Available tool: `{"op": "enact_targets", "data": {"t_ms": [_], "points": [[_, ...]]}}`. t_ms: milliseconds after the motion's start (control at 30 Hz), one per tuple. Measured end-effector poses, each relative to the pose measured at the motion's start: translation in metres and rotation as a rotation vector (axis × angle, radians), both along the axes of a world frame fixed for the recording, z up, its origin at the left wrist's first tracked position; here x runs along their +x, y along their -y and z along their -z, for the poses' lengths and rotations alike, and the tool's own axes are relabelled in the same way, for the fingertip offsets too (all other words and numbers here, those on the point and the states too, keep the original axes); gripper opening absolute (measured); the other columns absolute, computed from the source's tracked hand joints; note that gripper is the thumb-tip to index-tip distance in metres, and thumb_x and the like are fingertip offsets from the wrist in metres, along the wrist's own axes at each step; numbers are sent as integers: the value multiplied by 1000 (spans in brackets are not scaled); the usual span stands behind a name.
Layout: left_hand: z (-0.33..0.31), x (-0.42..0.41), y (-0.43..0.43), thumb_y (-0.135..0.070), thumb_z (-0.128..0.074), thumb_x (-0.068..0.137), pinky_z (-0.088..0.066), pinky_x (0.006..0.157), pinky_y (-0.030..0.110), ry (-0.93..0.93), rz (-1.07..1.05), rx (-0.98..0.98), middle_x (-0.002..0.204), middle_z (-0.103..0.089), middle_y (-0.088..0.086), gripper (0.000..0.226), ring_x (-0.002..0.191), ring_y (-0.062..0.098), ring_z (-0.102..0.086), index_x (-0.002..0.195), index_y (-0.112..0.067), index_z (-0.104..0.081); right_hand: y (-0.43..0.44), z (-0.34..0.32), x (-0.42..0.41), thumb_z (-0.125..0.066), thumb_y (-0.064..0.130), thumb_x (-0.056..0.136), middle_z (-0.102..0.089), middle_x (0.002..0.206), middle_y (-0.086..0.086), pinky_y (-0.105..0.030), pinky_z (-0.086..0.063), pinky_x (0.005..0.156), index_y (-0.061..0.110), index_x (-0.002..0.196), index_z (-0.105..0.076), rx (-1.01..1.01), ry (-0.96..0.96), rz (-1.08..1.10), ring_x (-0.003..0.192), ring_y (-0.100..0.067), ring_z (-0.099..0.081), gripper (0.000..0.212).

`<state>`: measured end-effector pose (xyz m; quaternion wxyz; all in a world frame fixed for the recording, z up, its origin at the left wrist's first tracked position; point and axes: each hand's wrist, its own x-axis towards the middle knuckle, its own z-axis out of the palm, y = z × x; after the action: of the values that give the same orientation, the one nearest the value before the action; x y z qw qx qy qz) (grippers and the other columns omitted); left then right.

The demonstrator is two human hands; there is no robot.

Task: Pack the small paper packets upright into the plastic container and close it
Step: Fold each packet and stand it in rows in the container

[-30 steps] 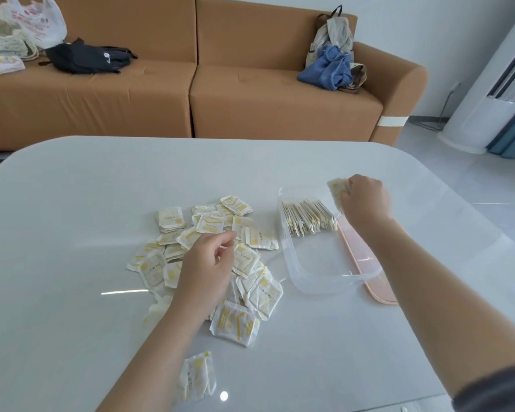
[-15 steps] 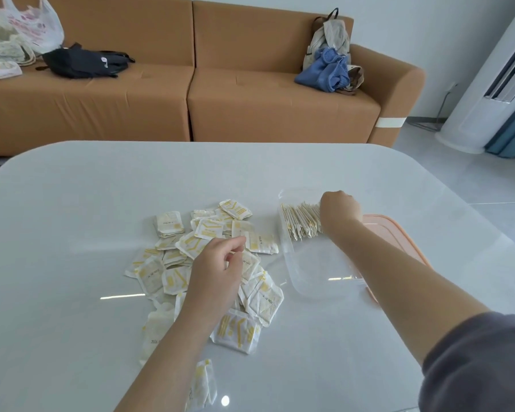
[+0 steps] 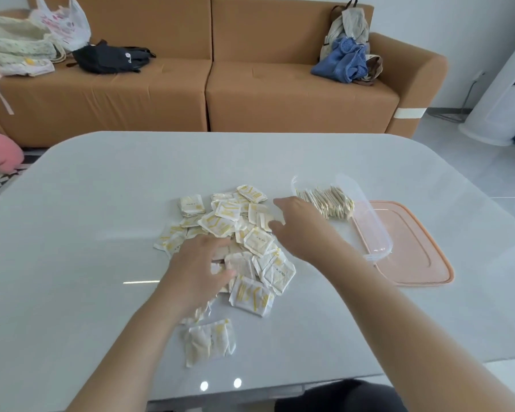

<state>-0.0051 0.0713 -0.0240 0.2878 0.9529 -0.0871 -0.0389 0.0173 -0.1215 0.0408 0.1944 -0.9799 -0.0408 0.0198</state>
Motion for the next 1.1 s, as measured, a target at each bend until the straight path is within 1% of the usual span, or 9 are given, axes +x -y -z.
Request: {"op": "enact_targets", "data": {"t_ms": [100,233,333,467,700,800,900,1000,1100], "points": [[0,-10,-15,-52,-72,75,-16,116,39,-32,92,199,154,-24,-11,78,145,13,-14,143,-40,-35,-15,13,-19,-55,17,91,-51,133,-11,-34,-39,98,3,129,-51,5,-54,-65,122,-27,-48,41],[4,-26,-25,-55,-80,62,7,116,54,-324,210,383,156,31,-11,125,141,17,34,150,-43,8,-21,37,-34,-70,22,80,-37,142,-8,-37,-40,101,14,143,-35,1,-238,-136,133,-28,-35,72],[6,-27,-24,-49,-84,61,4,117,56,-389,187,429,151,40,-9,134,141,21,35,148,-44,18,-25,49,-42,-80,30,72,-8,159,-4,-43,-34,107,32,152,-6,-80,-366,-161,144,-30,-16,109],[9,-16,-18,-54,-79,65,-27,110,47,-214,52,387,161,12,-6,113,145,26,-7,150,-44,-5,-36,61,-37,-83,41,67,4,160,-2,-47,-33,106,42,149,4,-220,-340,-71,142,-34,-16,119],[14,0,0,-35,-75,76,-48,79,35,56,-126,116,123,-43,-7,47,115,21,-48,120,-32,-58,-42,71,-19,-52,6,87,-50,118,-11,-32,-37,73,21,125,-46,-69,-52,105,104,-34,-53,41],[8,5,6,-27,-63,86,-40,67,31,208,-208,77,111,-51,-6,20,103,19,-54,105,-27,-63,-33,58,-10,-48,2,80,-64,92,-9,-31,-38,63,15,95,-59,95,48,142,86,-32,-58,23],[-1,10,5,-27,-58,91,-38,70,29,315,-308,-85,106,-55,-5,12,94,16,-55,100,-23,-65,-25,38,-7,-49,2,81,-61,74,-3,-31,-38,60,18,77,-59,354,124,213,74,-27,-52,20],[-9,14,3,-24,-60,89,-38,72,28,300,-431,-375,98,-61,-2,9,85,15,-56,96,-23,-66,-22,28,-4,-56,8,85,-69,82,-5,-34,-51,74,18,87,-66,662,101,285,84,-28,-63,14],[-20,17,6,-21,-60,88,-53,68,32,186,-564,-779,82,-63,-3,7,72,15,-61,88,-26,-65,-25,25,-5,-51,-2,87,-71,90,-11,-42,-58,79,14,89,-67,1123,-57,322,85,-28,-68,23]]}}
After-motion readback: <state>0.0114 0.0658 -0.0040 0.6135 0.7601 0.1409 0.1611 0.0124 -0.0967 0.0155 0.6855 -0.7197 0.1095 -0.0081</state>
